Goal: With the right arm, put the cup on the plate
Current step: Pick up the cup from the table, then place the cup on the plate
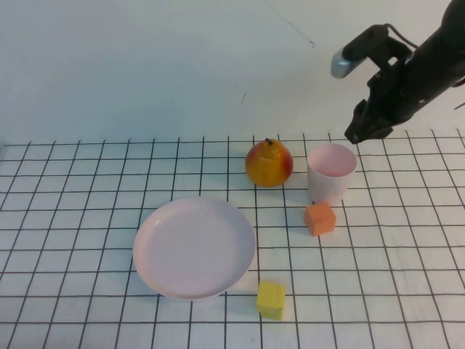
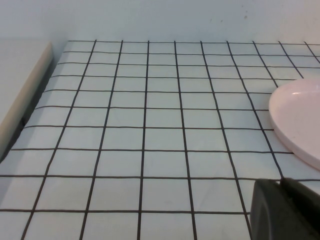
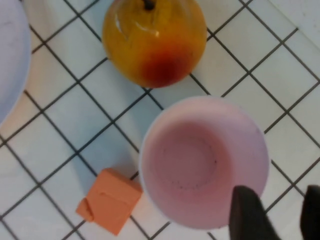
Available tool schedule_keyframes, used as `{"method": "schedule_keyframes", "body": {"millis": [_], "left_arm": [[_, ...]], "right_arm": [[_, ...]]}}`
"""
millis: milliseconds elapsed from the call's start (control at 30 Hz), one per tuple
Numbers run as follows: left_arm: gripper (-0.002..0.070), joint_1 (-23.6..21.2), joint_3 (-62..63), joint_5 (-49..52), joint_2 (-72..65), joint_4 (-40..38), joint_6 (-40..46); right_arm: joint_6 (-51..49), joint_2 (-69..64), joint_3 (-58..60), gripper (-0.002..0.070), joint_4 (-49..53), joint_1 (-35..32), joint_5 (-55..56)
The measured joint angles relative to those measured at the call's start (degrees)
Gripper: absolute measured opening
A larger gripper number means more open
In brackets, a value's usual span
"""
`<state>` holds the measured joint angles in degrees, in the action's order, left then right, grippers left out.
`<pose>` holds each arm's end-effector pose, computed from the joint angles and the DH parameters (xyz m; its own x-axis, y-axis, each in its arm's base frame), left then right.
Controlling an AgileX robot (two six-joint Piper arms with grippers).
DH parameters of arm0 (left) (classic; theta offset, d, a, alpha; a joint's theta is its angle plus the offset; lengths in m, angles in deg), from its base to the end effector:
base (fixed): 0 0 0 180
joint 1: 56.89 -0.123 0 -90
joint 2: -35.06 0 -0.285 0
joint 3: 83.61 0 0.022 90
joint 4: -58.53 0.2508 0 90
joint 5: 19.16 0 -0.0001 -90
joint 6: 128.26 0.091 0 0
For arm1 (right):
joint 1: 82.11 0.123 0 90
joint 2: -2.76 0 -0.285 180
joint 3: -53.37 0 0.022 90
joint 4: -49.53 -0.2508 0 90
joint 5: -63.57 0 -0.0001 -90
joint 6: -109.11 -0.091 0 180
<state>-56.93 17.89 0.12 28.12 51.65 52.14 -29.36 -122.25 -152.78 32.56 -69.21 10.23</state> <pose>0.0533 -0.0036 0.1763 -0.2545 -0.1063 -0.9612 0.0106 0.9936 -0.1127 0.4412 0.1229 0.2621 -0.5592 -0.6448 -0.5211 -0.7219 0.6877 -0.0763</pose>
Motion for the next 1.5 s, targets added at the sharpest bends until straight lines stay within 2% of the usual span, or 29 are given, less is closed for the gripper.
{"method": "schedule_keyframes", "body": {"millis": [67, 133, 400, 500, 633, 733, 1067, 1233, 1500], "left_arm": [[-0.0002, 0.0, 0.0, 0.0, 0.0, 0.0, 0.0], [-0.0002, 0.0, 0.0, 0.0, 0.0, 0.0, 0.0], [-0.0002, 0.0, 0.0, 0.0, 0.0, 0.0, 0.0], [-0.0002, 0.0, 0.0, 0.0, 0.0, 0.0, 0.0], [-0.0002, 0.0, 0.0, 0.0, 0.0, 0.0, 0.0], [-0.0002, 0.0, 0.0, 0.0, 0.0, 0.0, 0.0], [-0.0002, 0.0, 0.0, 0.0, 0.0, 0.0, 0.0], [-0.0002, 0.0, 0.0, 0.0, 0.0, 0.0, 0.0], [-0.0002, 0.0, 0.0, 0.0, 0.0, 0.0, 0.0]], "right_arm": [[0.0, -3.1, -1.7, 0.0287, 1.1, 0.0, 0.6], [0.1, -5.6, -3.2, 0.0316, 1.7, 0.0, 1.3], [0.1, -12.8, -6.4, 0.0335, 2.2, 0.0, 3.0], [0.1, -13.8, -6.4, 0.0288, 2.2, 0.0, 3.0], [0.1, -14.1, -6.4, 0.0097, 2.1, 0.0, 2.8], [0.0, -14.1, -7.7, 0.0038, 1.4, 0.0, 1.5], [0.0, -14.5, -20.7, 0.0030, -10.2, 1.4, -7.7], [2.5, -14.5, -22.4, 0.0030, -11.9, 7.7, -10.5], [5.7, -15.7, -22.4, 0.0029, -8.0, 19.6, -11.1]]}}
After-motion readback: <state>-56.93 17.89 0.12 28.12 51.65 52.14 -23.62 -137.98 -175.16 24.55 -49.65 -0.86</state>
